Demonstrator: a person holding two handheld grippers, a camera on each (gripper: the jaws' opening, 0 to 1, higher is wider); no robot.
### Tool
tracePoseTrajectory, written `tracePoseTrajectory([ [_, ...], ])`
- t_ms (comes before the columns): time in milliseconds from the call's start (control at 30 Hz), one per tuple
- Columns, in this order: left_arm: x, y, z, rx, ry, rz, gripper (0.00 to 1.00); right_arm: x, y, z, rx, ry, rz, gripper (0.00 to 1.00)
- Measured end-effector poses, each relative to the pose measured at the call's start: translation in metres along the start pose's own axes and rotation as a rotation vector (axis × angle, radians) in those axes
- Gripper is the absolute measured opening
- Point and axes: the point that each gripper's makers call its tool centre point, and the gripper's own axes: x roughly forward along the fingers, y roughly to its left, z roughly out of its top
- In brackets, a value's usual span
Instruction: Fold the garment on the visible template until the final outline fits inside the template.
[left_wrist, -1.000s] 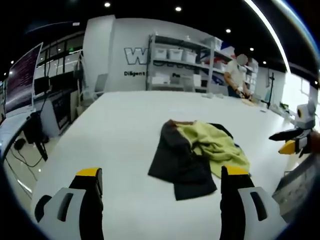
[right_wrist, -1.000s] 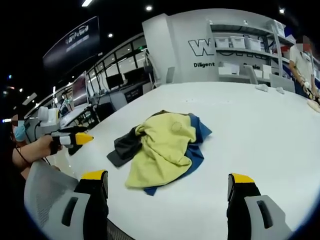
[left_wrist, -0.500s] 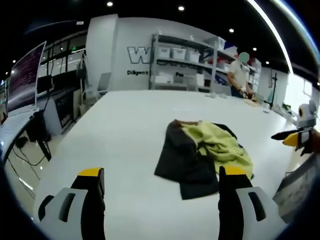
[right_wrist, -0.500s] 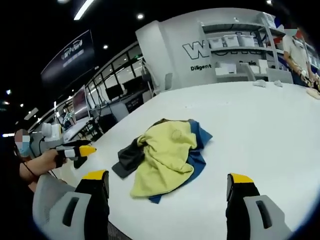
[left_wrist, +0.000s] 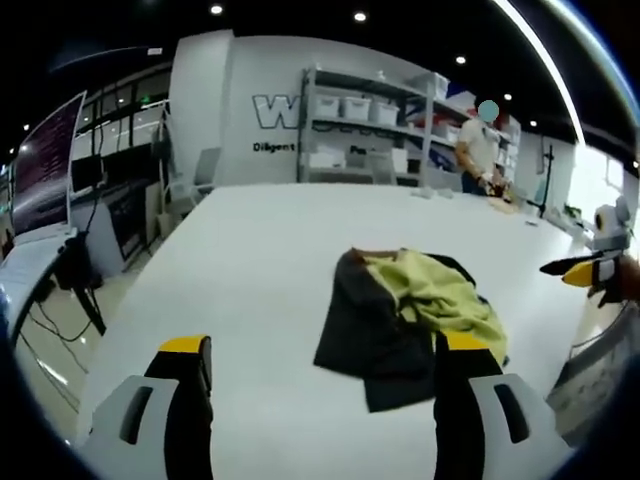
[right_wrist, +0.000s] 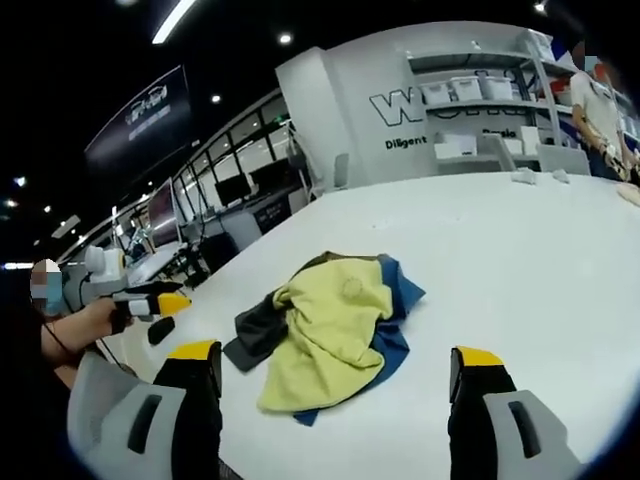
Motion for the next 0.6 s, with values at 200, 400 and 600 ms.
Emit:
tracePoseTrajectory([
  [200,0.004,-0.001,0.006,0.008,-0.002,-0.010,0.83,0.003,-0.001,0.008,-0.008,-0.009,0.005,0.90],
  [400,0.011,0.001,0.011,0.001,0.013,-0.009,0.81,0.005,0.001,0.014,0.037,-0.026,0.026,0.89],
  [600,0.019,0.002,0.018,0.000,0.024,-0.023,0.81,0.009,0.000,0.020,0.018,-0.005,0.023,0.89],
])
